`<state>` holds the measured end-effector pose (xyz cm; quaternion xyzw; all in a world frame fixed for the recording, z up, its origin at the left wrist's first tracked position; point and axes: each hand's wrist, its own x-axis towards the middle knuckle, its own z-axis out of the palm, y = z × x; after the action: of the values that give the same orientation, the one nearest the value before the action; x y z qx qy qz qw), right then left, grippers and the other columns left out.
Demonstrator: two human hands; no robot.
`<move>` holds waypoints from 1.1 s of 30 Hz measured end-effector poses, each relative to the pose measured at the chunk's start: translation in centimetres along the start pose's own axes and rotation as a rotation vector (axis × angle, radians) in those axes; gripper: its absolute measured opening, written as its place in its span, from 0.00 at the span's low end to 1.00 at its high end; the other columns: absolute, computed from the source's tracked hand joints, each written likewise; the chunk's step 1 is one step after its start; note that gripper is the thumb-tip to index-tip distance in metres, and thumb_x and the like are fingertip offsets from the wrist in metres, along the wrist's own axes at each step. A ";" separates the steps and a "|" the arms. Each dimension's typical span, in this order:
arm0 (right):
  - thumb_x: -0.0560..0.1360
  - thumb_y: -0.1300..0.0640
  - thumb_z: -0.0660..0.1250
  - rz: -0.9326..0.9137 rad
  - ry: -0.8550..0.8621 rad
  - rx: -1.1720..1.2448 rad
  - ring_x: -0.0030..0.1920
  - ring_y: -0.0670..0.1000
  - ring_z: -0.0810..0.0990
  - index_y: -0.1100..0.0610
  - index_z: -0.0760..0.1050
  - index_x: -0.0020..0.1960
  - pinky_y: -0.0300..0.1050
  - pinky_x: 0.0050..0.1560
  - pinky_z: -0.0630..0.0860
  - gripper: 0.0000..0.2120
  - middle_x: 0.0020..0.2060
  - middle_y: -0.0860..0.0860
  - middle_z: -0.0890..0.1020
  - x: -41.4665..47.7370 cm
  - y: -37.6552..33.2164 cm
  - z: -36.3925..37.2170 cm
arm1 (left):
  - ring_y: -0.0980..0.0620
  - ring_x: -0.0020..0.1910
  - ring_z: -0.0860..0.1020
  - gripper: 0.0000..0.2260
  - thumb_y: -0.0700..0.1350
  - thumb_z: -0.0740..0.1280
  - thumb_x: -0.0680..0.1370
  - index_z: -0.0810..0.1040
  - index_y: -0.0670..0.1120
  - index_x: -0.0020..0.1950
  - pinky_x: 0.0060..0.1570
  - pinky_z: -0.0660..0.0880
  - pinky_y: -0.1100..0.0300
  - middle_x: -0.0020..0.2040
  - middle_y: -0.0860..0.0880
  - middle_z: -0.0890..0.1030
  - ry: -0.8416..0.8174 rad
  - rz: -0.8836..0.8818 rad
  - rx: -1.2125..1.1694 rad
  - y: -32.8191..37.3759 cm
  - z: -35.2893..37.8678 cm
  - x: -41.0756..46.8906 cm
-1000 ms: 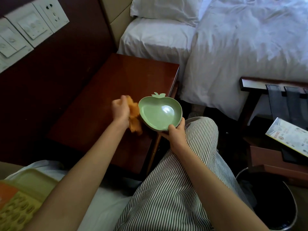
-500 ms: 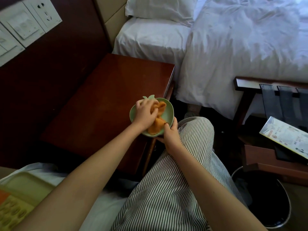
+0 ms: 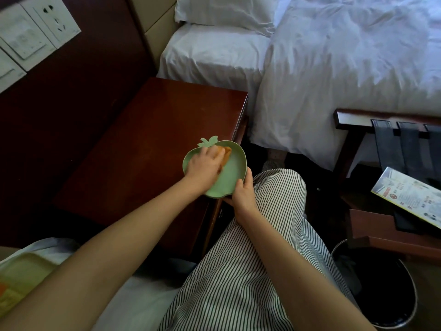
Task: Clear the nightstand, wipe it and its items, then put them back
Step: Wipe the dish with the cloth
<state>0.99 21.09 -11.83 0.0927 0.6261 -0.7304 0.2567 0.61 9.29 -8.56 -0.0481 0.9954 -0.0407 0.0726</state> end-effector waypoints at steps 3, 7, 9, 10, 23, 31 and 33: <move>0.79 0.61 0.49 -0.060 0.047 -0.083 0.56 0.52 0.77 0.41 0.67 0.63 0.61 0.55 0.77 0.20 0.57 0.49 0.76 0.2 0.5 0.0 | 0.43 0.67 0.61 0.25 0.46 0.58 0.80 0.55 0.47 0.75 0.60 0.65 0.54 0.72 0.46 0.59 0.010 -0.082 0.086 0.2 -0.3 -0.5; 0.80 0.59 0.50 -0.050 0.078 -0.087 0.58 0.53 0.77 0.45 0.66 0.67 0.62 0.56 0.76 0.19 0.59 0.49 0.76 0.5 0.8 -0.1 | 0.44 0.63 0.64 0.23 0.46 0.65 0.76 0.64 0.51 0.70 0.56 0.69 0.54 0.67 0.48 0.64 -0.068 0.029 0.108 -1.5 -1.0 -2.9; 0.81 0.60 0.50 -0.070 0.054 -0.075 0.55 0.55 0.79 0.48 0.68 0.66 0.63 0.54 0.77 0.17 0.56 0.50 0.78 0.0 0.5 -0.1 | 0.48 0.59 0.65 0.18 0.48 0.63 0.77 0.69 0.54 0.67 0.52 0.72 0.55 0.63 0.50 0.67 -0.119 0.080 0.040 -3.3 -1.5 -3.7; 0.81 0.60 0.50 -0.077 0.033 -0.071 0.54 0.55 0.79 0.49 0.69 0.65 0.63 0.53 0.77 0.17 0.55 0.51 0.79 -0.2 0.2 -0.1 | 0.49 0.58 0.65 0.16 0.48 0.61 0.78 0.70 0.55 0.66 0.52 0.73 0.55 0.61 0.51 0.67 -0.132 0.113 0.004 -4.0 -1.5 -4.0; 0.82 0.63 0.48 -0.099 -0.083 -0.021 0.50 0.49 0.79 0.51 0.69 0.63 0.60 0.52 0.78 0.17 0.51 0.49 0.78 -1.0 -0.7 -1.0 | 0.44 0.63 0.63 0.20 0.43 0.58 0.79 0.63 0.48 0.72 0.55 0.70 0.52 0.67 0.45 0.64 0.045 0.047 -0.008 0.0 -2.3 0.1; 0.81 0.58 0.53 -0.144 0.012 -0.069 0.54 0.53 0.79 0.49 0.71 0.64 0.65 0.53 0.76 0.15 0.52 0.50 0.80 -1.4 -0.4 -1.0 | 0.48 0.61 0.63 0.17 0.46 0.60 0.79 0.69 0.55 0.68 0.57 0.72 0.52 0.66 0.49 0.65 -0.128 0.121 -0.024 -3.0 -3.0 -4.0; 0.80 0.56 0.53 -0.141 0.017 -0.073 0.61 0.54 0.76 0.50 0.65 0.71 0.62 0.59 0.74 0.19 0.62 0.53 0.76 -1.5 -0.2 -0.9 | 0.51 0.59 0.63 0.17 0.47 0.60 0.79 0.71 0.56 0.67 0.58 0.71 0.53 0.64 0.51 0.67 -0.130 0.188 -0.073 -4.1 -3.5 -4.8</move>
<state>1.96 22.37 -11.15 0.0454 0.6594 -0.7226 0.2025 5.18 6.00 -4.08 0.0405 0.9895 0.0060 0.1385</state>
